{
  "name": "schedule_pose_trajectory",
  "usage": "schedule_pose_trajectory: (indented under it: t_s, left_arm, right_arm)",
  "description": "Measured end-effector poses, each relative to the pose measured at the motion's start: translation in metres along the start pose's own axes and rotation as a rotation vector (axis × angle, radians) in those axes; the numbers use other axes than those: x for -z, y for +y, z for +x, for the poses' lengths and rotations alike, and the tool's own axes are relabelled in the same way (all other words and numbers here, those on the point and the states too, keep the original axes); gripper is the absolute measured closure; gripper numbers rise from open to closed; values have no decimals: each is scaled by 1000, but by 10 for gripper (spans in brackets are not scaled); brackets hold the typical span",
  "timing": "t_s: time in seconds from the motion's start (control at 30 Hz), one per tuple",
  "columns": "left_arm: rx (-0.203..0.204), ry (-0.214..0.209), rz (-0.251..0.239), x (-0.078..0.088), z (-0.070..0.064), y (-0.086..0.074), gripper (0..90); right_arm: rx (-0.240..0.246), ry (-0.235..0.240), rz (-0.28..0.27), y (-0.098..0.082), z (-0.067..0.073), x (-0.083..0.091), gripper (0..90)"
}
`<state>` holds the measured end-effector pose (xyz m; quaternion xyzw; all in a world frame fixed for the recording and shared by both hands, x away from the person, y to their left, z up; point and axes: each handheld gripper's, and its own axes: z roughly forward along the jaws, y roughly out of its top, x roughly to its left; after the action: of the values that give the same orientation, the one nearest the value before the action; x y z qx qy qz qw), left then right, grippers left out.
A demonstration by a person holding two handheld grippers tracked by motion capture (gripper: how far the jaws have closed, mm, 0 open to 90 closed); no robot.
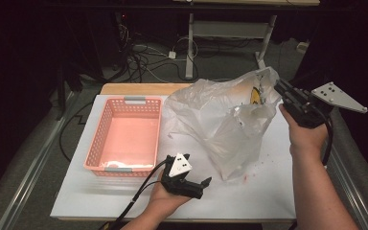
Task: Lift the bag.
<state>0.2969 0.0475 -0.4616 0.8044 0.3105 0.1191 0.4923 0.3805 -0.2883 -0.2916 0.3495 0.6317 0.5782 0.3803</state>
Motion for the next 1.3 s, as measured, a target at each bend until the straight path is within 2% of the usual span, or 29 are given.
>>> schedule_pose_trajectory:
  t_s: [0.2,0.33,0.47,0.7,0.83,1.1,1.3]
  left_arm:
    - [5,14,5,0,3,-5,0]
    - [13,14,4,-2,5,-9,0]
    - [11,10,-2,-3,4,-10,0]
    - [9,21,-1,-4,6,-13,0]
    - [11,25,-4,-4,7,-13,0]
    - [10,36,-5,-3,8,-14,0]
    - [18,39,-5,-3,10,-15,0]
  right_arm:
    - [5,11,-12,4,-1,14,792]
    - [-3,19,-6,0,-2,24,770]
    - [2,32,20,-12,0,29,738]
    - [-18,62,75,-40,5,34,652]
    - [-13,81,112,-57,9,38,545]
    - [-54,107,201,-97,14,49,323]
    - [-97,120,267,-132,21,64,160]
